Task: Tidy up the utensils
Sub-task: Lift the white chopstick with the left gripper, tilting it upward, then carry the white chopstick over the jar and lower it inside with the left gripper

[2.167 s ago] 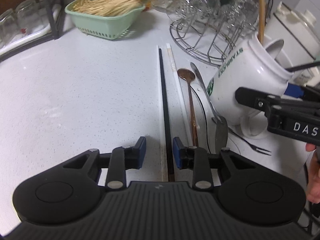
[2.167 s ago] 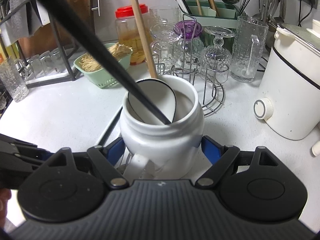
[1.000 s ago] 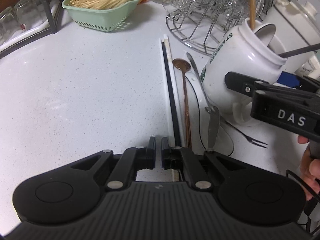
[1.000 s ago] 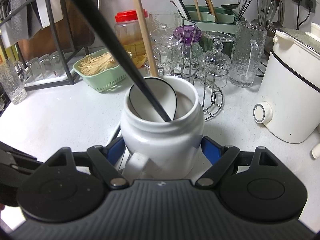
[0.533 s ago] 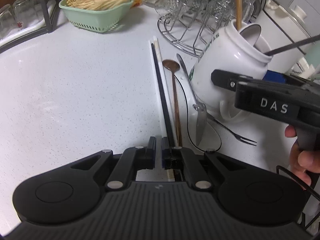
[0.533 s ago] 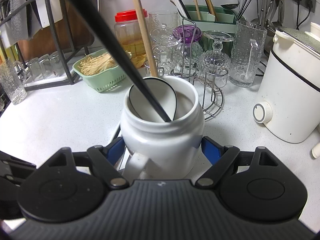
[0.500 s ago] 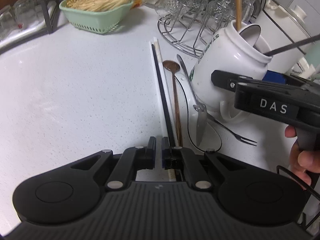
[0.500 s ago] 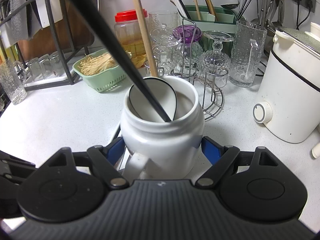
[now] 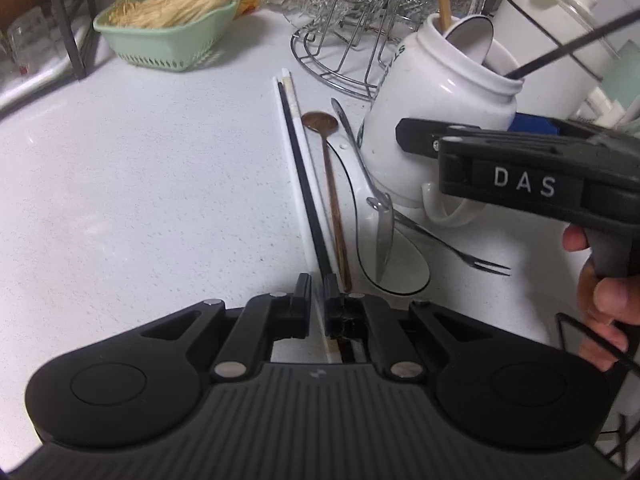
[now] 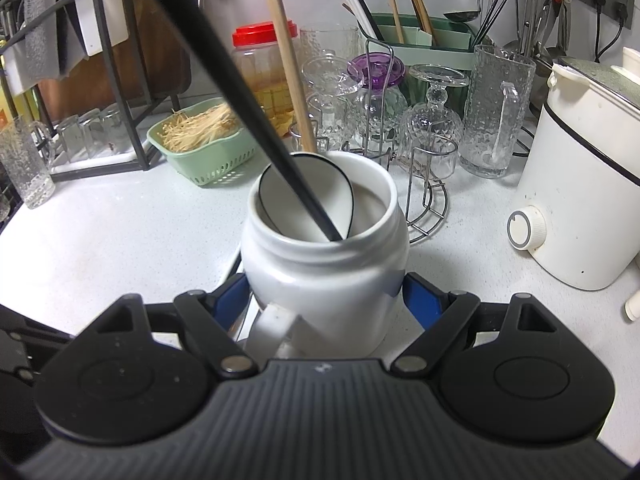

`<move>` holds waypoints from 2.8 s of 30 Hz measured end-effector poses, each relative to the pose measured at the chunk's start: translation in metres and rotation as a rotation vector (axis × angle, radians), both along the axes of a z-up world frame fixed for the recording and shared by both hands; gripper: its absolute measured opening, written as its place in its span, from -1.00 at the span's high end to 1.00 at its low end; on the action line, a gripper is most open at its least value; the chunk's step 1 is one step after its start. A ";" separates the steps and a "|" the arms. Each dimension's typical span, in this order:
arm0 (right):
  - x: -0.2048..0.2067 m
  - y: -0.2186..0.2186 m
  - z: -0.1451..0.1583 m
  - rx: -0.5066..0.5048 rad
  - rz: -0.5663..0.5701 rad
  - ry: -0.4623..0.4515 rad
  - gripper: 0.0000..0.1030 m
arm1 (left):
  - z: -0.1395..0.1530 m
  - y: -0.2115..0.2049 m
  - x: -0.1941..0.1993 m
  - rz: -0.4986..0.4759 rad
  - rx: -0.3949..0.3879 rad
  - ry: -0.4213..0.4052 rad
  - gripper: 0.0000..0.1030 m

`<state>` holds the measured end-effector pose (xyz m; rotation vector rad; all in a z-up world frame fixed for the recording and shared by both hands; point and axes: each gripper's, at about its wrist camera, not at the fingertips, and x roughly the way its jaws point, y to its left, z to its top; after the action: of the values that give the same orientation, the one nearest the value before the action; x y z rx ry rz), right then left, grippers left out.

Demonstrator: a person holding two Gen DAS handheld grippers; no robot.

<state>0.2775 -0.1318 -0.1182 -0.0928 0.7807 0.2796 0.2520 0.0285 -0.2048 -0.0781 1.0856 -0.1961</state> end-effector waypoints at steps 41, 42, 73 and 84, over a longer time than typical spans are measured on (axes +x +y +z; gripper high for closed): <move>-0.009 -0.010 0.003 -0.004 0.131 0.011 -0.66 | 0.001 0.010 -0.114 0.174 -0.138 0.214 0.87; -0.010 -0.010 0.003 -0.002 0.135 0.010 -0.66 | -0.001 0.009 -0.116 0.177 -0.129 0.225 0.87; -0.021 -0.012 0.003 0.014 0.147 -0.008 -0.66 | -0.024 -0.016 -0.119 0.096 -0.101 0.351 0.64; -0.022 -0.011 0.002 0.019 0.133 -0.016 -0.66 | 0.038 0.001 -0.104 0.091 -0.021 0.267 0.82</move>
<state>0.2554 -0.1426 -0.1159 -0.1292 0.7572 0.4114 0.1479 0.0296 -0.1664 -0.1760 1.3427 -0.1175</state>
